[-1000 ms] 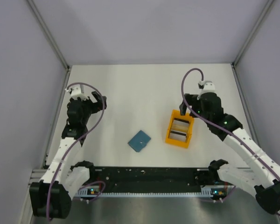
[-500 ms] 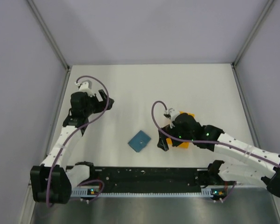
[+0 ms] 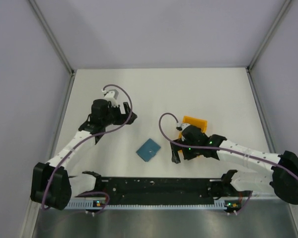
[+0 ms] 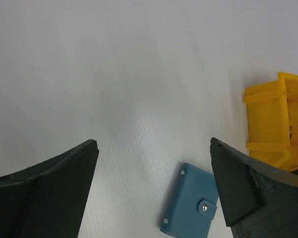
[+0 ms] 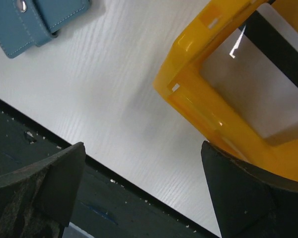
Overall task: Put the credit cards into the card holder
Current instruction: Move the storage box to the center of the board, then open the card holder at the center of the board.
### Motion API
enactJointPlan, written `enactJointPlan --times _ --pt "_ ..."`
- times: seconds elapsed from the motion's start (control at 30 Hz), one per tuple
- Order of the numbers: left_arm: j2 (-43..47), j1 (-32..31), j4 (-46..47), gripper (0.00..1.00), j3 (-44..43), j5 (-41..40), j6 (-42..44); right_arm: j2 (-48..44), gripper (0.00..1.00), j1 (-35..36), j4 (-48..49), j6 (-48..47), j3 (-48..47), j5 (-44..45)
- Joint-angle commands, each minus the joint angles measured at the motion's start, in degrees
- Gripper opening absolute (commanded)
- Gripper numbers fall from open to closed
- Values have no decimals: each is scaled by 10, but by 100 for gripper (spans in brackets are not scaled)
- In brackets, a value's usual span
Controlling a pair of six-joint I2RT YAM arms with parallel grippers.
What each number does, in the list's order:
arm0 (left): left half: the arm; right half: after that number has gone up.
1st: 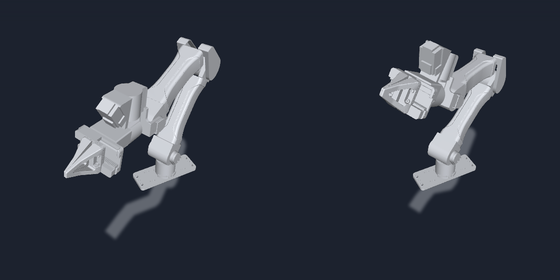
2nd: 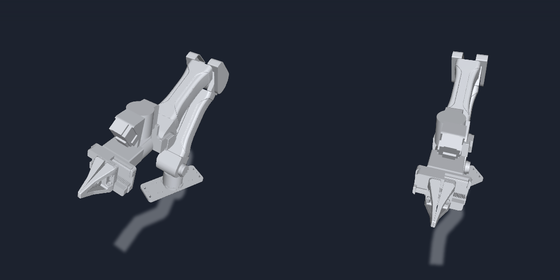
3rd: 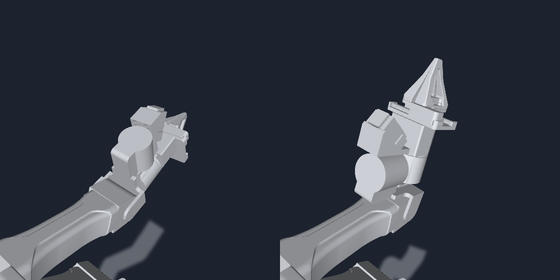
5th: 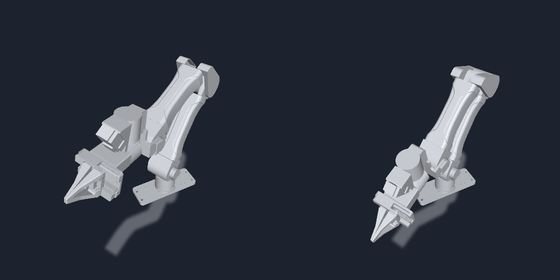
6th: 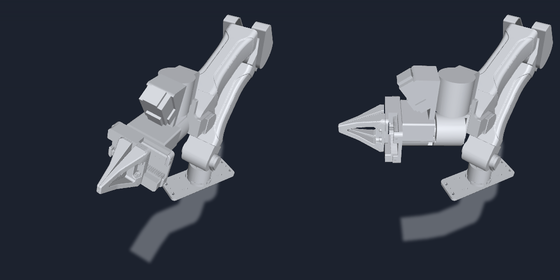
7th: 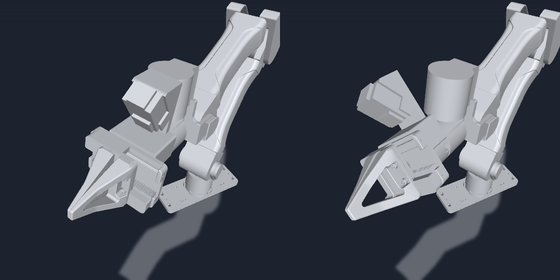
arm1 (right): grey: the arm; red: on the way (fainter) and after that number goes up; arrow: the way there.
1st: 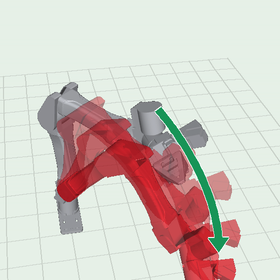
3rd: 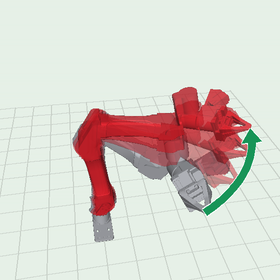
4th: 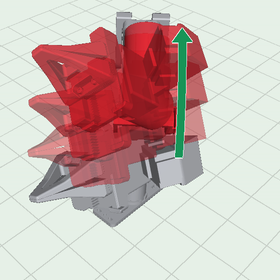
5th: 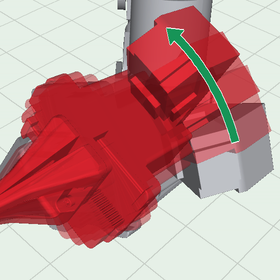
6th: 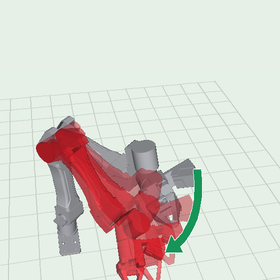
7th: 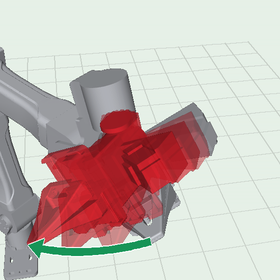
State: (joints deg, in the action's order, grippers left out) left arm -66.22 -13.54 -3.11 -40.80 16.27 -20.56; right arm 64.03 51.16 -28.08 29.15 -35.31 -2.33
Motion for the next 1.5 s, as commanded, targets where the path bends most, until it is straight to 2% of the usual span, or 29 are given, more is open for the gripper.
enactJointPlan --times 0.0,0.13,0.27,0.4,0.5,0.6,0.7,0.8,0.9,1.1,1.47 --pt "-6 -32 22 98 -10 -27 15 20 99 -29 56 -13 -16 21" --pt "-15 -55 27 98 -3 -20 18 36 99 -58 93 -33 -21 43" --pt "-16 -60 56 98 24 29 1 71 99 -89 126 -53 -23 58" --pt "-9 -89 49 98 43 35 3 101 99 -102 135 -74 -48 26" --pt "-4 -125 8 91 51 11 12 84 95 -92 158 -43 -39 -31" --pt "0 -143 -9 80 75 8 -6 66 89 -50 166 16 -34 -8" --pt "7 -147 -11 62 110 24 -44 69 78 -1 174 89 -35 37" --pt "11 -148 4 52 149 40 -64 75 71 8 215 152 -9 52" --pt "20 -148 22 52 178 65 -77 93 68 8 262 181 2 31" --pt "14 -148 60 56 203 107 -81 154 68 8 328 152 -16 -50" --pt "-87 -148 95 63 178 72 -110 227 68 0 332 138 -46 -30"
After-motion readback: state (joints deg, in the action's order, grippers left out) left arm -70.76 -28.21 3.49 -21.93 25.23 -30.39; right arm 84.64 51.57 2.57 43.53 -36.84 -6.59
